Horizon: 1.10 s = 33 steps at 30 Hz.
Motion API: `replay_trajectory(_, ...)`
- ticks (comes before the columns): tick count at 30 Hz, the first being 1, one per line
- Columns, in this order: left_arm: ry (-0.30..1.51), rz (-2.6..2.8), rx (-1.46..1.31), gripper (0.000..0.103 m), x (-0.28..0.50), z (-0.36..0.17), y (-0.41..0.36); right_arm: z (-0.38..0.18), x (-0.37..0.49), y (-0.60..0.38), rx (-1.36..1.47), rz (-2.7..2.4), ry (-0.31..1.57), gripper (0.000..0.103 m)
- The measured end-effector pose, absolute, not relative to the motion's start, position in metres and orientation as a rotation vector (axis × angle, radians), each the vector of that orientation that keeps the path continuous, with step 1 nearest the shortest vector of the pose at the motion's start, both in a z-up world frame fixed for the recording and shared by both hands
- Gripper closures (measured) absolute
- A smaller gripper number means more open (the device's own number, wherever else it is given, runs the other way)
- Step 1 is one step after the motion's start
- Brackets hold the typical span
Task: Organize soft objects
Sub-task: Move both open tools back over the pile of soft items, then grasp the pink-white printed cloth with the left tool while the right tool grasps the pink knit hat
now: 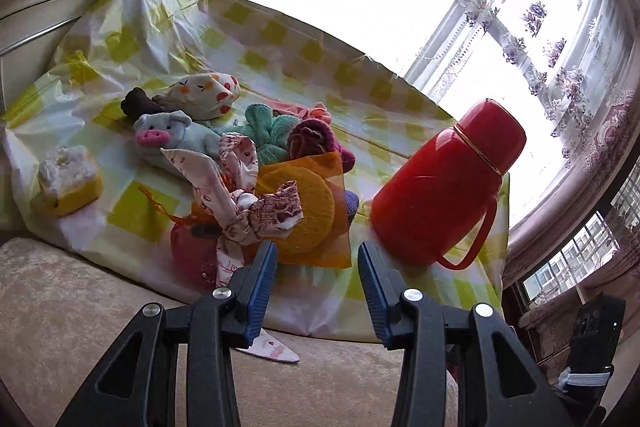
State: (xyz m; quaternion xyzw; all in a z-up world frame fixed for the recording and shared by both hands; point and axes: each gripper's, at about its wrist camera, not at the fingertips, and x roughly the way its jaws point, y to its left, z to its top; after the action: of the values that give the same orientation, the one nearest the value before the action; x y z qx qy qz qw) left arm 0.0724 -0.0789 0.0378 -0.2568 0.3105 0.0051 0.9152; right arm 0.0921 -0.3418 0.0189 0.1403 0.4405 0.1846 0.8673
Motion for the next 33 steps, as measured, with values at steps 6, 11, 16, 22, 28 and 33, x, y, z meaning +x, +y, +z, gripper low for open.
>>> replay_trajectory(6, 0.683, 0.086, -0.586, 0.059, 0.091, 0.028, -0.051, 0.023, 0.108, -0.317, 0.261, 0.410, 0.908, 0.025)
replay_trajectory(11, 0.753, 0.112, -0.633, 0.059, 0.107, 0.010, -0.041, 0.026, 0.126, -0.293, 0.243, 0.427, 0.891, 0.025)
replay_trajectory(16, 0.755, 0.098, -0.625, 0.052, 0.119, 0.010, -0.039, 0.032, 0.144, -0.273, 0.232, 0.448, 0.867, 0.025)
replay_trajectory(22, 0.791, 0.082, -0.623, 0.062, 0.131, -0.005, -0.040, 0.042, 0.169, -0.250, 0.225, 0.475, 0.835, 0.022)
replay_trajectory(28, 0.771, 0.063, -0.665, 0.075, 0.127, -0.016, -0.037, 0.050, 0.204, -0.224, 0.229, 0.489, 0.816, 0.016)
replay_trajectory(33, 0.743, 0.053, -0.660, 0.076, 0.122, -0.017, -0.039, 0.047, 0.236, -0.199, 0.185, 0.504, 0.823, 0.015)
